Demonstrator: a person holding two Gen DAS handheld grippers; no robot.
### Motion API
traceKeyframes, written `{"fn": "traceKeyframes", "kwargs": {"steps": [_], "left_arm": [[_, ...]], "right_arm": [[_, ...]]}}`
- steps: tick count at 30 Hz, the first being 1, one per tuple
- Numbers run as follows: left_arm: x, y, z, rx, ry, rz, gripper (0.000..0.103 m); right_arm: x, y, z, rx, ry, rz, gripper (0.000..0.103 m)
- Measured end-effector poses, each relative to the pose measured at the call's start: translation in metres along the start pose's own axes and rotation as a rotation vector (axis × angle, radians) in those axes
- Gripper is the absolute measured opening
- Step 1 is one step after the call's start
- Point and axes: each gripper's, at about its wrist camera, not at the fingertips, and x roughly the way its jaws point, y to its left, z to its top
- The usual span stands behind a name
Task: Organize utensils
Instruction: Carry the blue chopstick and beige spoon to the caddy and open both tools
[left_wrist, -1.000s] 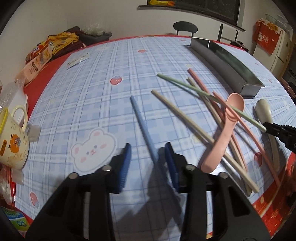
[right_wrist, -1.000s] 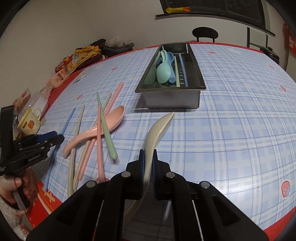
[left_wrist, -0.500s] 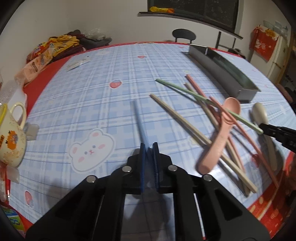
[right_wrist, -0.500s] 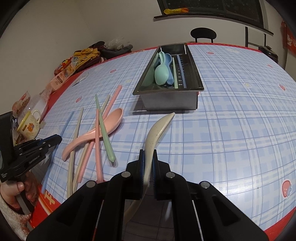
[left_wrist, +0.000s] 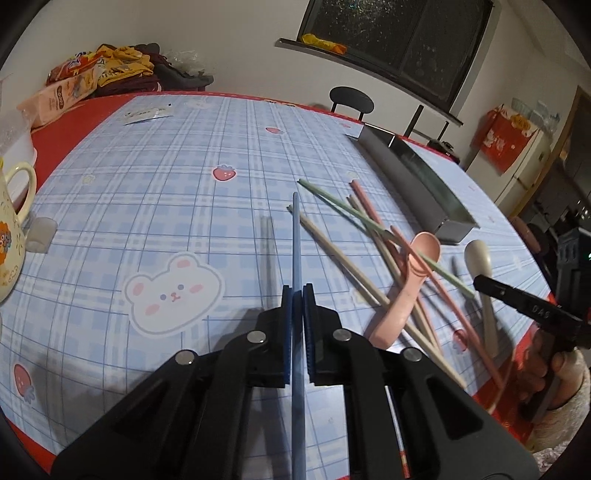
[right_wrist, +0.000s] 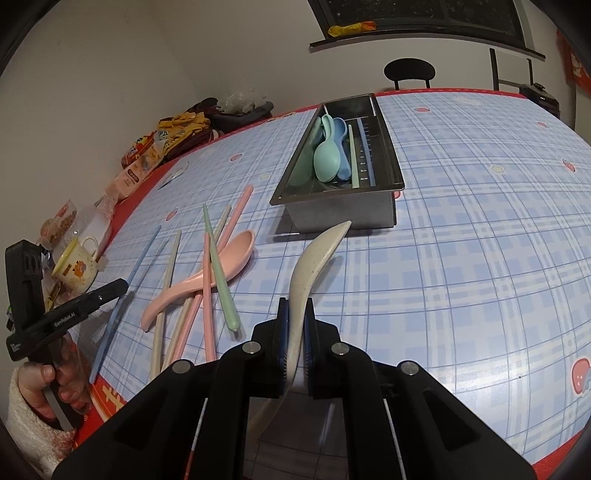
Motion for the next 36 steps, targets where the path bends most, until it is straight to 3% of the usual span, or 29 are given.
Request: {"fn": "traceKeyframes", "kwargs": {"steps": [9, 18, 22, 26, 32, 36], "left_arm": [[-0.025, -0.014, 0.021, -0.091, -0.020, -0.148, 0.010], [-0.002, -0.060, 0.048, -0.117, 0.020, -0.249, 0.010], [0.015, -0.090, 0.071, -0.085, 0.009, -0.267, 0.010], [0.043, -0.111, 0.102, -0.121, 0.000, -0.304, 0.010], [0.097, -0.135, 0.145, -0.213, 0.001, -0.341, 0.010], [0.127, -0.147, 0.166, -0.199, 0.021, -0.328, 0.010]], "right_arm": [[-0.008, -0.002, -0.001, 0.012, -0.027, 0.030, 0.008], [-0.014, -0.008, 0.016, 0.015, -0.010, 0.091, 0.008], [-0.021, -0.014, 0.044, -0.042, -0.060, 0.061, 0.008], [-0.016, -0.029, 0.088, -0.094, -0.115, 0.041, 0.008], [0.024, -0.042, 0.149, -0.245, -0.138, -0.062, 0.008], [0.042, -0.054, 0.165, -0.224, -0.136, -0.049, 0.008]]}}
